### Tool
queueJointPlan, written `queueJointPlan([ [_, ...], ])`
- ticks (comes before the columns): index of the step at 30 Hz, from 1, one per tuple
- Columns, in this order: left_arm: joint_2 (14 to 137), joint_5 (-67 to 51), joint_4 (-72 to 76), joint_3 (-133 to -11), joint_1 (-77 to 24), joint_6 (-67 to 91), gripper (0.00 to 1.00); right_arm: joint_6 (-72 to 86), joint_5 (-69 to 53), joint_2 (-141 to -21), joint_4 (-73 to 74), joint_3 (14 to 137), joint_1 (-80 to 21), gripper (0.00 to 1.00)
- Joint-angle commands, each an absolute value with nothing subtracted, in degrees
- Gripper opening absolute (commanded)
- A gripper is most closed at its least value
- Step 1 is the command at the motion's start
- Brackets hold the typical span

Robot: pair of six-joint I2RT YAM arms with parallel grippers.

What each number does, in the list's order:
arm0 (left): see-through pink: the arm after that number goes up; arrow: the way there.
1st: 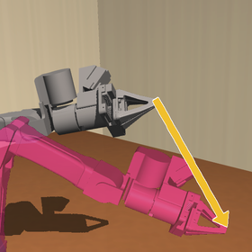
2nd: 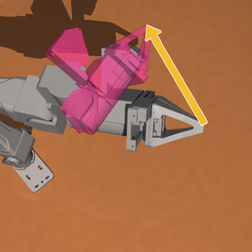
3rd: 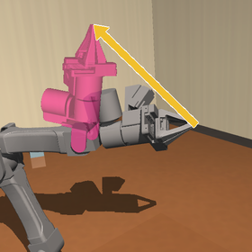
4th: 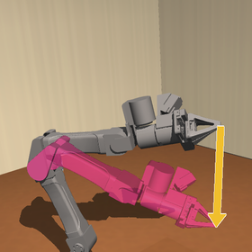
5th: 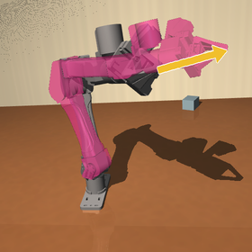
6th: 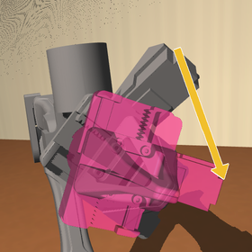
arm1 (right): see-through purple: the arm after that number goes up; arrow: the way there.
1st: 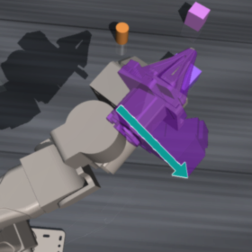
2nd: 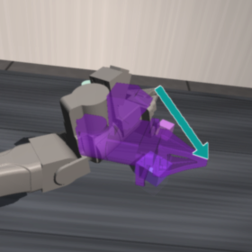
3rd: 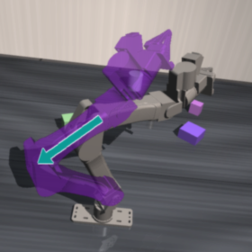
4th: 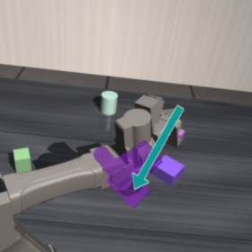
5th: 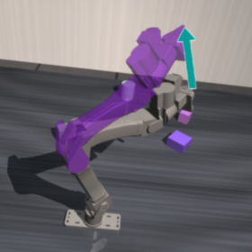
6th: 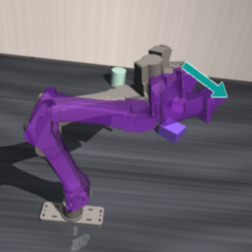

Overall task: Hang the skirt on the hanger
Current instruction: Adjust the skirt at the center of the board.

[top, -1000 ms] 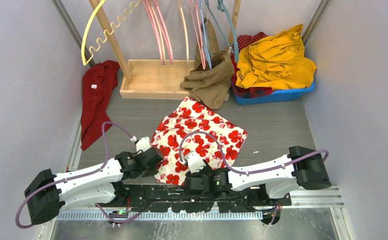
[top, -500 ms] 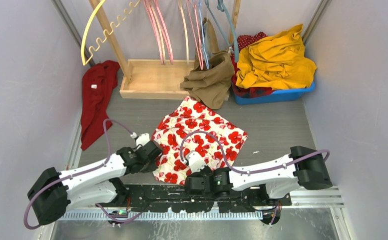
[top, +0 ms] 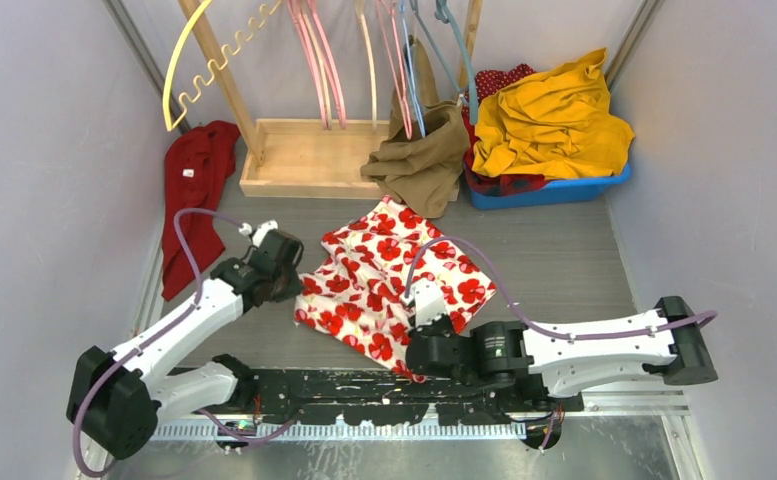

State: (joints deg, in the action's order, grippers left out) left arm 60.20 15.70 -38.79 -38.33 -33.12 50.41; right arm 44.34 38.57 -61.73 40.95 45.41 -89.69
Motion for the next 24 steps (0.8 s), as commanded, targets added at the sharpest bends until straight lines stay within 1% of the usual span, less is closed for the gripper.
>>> queueJointPlan([
  [1,62.55,15.60,-38.58,-45.71,-26.49,42.92,0.08,45.27,42.49,-57.07,42.71,45.36,-88.00,0.01],
  [3,63.86,15.28,-38.38,-48.42,-23.92,40.79,0.08,44.48,41.89,-56.05,42.30,44.98,-86.91,0.01],
  [7,66.06,16.34,-39.59,-51.00,-20.35,38.86,0.07,42.05,35.68,-57.99,36.81,43.63,-85.67,0.01],
  [14,63.34,17.05,-39.59,-47.77,-17.56,38.24,0.06,39.95,25.69,-68.95,26.92,43.58,-86.01,0.01],
  [17,61.07,17.65,-40.82,-46.74,-16.26,38.03,0.06,39.19,21.88,-70.64,23.09,43.51,-86.70,0.01],
  [18,60.36,18.19,-41.48,-46.49,-16.15,38.10,0.07,38.53,19.58,-70.68,21.73,43.22,-86.93,0.04],
  [20,58.95,19.10,-43.00,-45.84,-16.10,38.55,0.13,36.82,12.24,-71.00,18.80,42.54,-87.09,0.17],
  [21,58.30,18.86,-43.82,-45.58,-16.15,38.88,0.17,36.63,11.13,-70.98,18.62,42.53,-87.41,0.25],
  [22,57.58,18.03,-44.32,-45.28,-16.11,39.01,0.23,36.65,10.83,-70.63,18.59,42.35,-87.71,0.33],
  [24,55.99,16.93,-45.59,-44.76,-16.13,39.59,0.32,36.96,10.18,-68.87,17.99,41.14,-87.76,0.40],
])
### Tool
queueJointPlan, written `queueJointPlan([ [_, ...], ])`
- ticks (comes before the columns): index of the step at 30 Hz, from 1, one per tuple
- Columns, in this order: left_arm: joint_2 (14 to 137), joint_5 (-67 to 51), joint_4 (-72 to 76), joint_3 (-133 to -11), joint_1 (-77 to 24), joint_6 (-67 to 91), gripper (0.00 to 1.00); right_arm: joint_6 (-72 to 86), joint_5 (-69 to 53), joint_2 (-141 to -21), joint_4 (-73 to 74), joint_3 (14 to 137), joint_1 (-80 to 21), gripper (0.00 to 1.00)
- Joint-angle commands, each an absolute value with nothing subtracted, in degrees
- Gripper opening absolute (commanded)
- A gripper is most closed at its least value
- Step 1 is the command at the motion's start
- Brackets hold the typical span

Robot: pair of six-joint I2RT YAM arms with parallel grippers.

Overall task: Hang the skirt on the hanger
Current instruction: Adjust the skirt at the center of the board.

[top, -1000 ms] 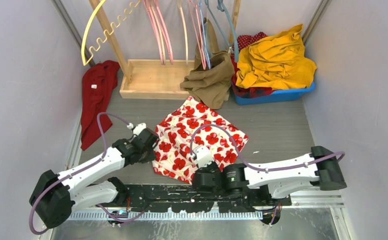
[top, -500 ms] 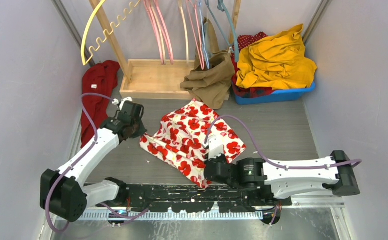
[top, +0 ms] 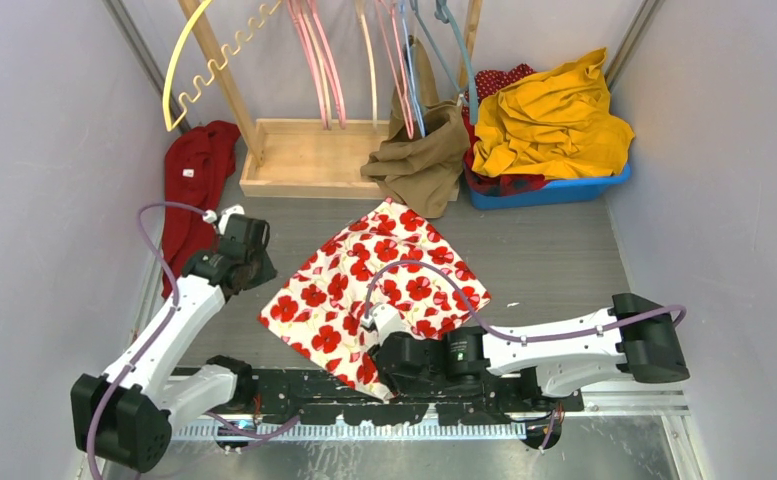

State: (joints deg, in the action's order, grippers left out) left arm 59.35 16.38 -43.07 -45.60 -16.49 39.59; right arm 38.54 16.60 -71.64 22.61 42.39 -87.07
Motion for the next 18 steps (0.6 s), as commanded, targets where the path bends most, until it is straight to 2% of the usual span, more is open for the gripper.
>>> queueJointPlan([
  [1,55.03,16.28,-46.14,-44.63,-16.09,39.70,0.33,37.14,9.96,-68.24,17.72,40.88,-87.72,0.42],
  [6,50.42,14.92,-48.03,-45.14,-16.09,40.07,0.33,37.16,11.31,-69.10,19.28,42.21,-87.71,0.43],
  [11,51.20,11.97,-47.51,-44.51,-16.08,40.43,0.32,35.91,12.24,-74.93,19.98,44.92,-87.71,0.44],
  [13,53.06,9.73,-45.00,-43.67,-16.25,40.96,0.30,36.03,13.22,-78.27,21.97,46.95,-87.73,0.37],
  [15,55.06,9.02,-43.30,-42.90,-16.89,41.58,0.29,36.24,11.77,-80.97,22.23,47.74,-88.12,0.19],
  [16,55.99,9.00,-42.65,-42.63,-17.29,41.77,0.28,36.18,11.04,-81.91,21.81,47.88,-88.91,0.17],
  [18,57.23,9.01,-41.74,-42.23,-17.83,41.96,0.28,35.85,9.13,-83.57,20.22,47.88,-91.10,0.20],
])
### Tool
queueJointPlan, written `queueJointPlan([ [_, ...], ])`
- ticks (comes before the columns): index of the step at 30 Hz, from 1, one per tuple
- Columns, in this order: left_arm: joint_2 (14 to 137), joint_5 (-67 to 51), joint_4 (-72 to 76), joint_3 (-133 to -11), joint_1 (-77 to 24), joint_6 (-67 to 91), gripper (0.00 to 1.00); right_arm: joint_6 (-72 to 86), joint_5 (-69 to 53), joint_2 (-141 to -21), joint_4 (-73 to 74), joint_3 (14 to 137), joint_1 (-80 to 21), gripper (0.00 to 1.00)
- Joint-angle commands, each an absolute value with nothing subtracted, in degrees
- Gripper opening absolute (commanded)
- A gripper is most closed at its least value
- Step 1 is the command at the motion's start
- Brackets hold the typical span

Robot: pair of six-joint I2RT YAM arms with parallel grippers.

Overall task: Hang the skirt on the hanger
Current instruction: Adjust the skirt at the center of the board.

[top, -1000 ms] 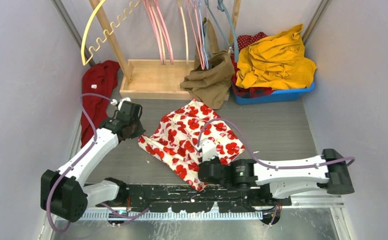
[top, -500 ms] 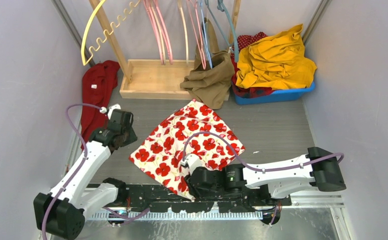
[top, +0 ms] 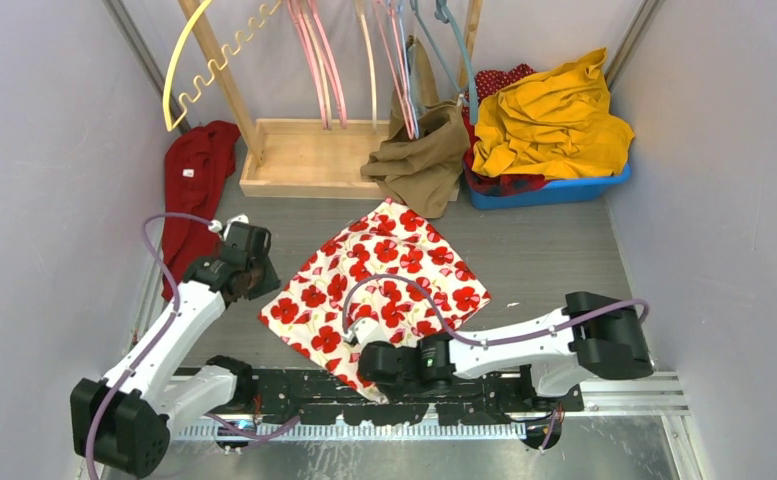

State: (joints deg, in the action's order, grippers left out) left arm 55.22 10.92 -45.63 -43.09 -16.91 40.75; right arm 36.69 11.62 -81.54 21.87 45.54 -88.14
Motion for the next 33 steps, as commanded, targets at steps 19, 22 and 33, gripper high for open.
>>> queueJointPlan([
  [19,62.16,13.11,-38.31,-40.35,-27.41,46.16,0.24,46.35,26.69,-61.31,29.92,40.83,-76.59,0.45],
  [22,62.69,14.26,-38.19,-39.81,-29.95,47.45,0.25,46.29,26.78,-60.14,28.08,37.98,-66.71,0.45],
  [33,72.05,17.03,-37.02,-39.86,-39.36,56.46,0.23,43.86,21.51,-75.10,13.36,33.35,-46.73,0.49],
])
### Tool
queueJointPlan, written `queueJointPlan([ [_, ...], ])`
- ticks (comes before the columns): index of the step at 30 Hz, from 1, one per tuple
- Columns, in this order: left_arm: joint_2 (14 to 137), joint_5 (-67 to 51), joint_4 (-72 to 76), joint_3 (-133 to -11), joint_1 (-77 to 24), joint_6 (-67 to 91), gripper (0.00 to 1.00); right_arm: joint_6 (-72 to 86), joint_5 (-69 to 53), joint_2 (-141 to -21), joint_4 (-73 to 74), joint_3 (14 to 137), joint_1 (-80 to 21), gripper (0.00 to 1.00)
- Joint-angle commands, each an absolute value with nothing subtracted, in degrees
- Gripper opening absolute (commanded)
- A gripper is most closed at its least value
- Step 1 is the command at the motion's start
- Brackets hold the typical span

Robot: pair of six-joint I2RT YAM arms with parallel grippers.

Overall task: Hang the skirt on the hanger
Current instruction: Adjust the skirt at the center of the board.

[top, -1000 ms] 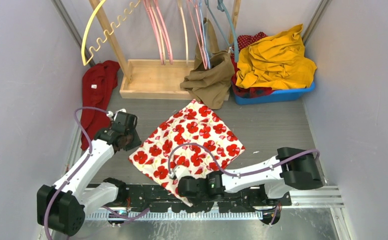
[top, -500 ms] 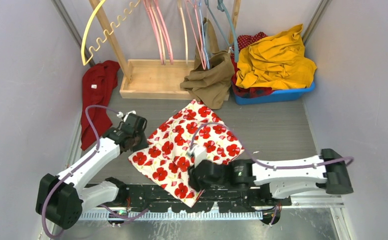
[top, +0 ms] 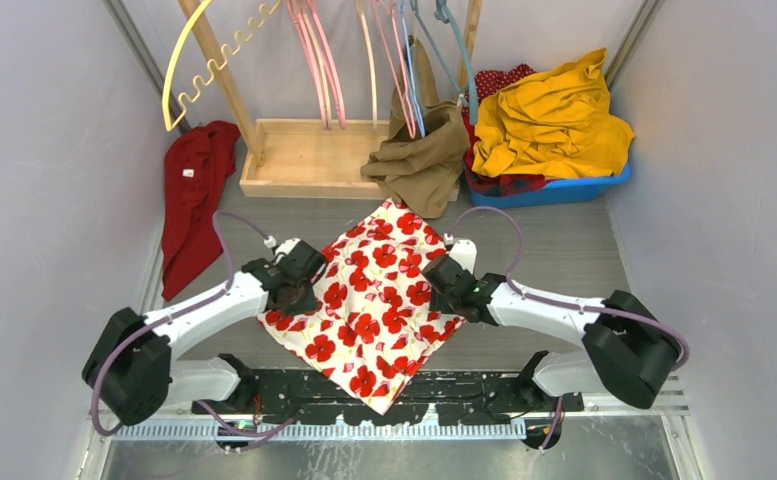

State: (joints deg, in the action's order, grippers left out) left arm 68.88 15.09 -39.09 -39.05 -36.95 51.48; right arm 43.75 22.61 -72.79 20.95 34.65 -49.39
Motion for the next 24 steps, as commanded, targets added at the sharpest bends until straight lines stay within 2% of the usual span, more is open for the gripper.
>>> queueJointPlan([
  [1,74.17,17.07,-37.05,-39.97,-39.90,57.44,0.21,44.29,21.37,-75.67,13.23,33.24,-46.47,0.49],
  [7,82.18,16.25,-37.02,-39.68,-41.17,63.52,0.03,49.09,21.79,-75.65,17.82,32.24,-46.25,0.48],
  [12,82.26,20.66,-37.26,-40.53,-40.85,64.59,0.04,55.46,22.37,-70.61,21.44,27.70,-46.23,0.47],
  [24,92.07,20.62,-36.25,-51.27,-35.09,55.47,0.03,60.50,25.61,-52.29,34.59,25.55,-46.23,0.46],
])
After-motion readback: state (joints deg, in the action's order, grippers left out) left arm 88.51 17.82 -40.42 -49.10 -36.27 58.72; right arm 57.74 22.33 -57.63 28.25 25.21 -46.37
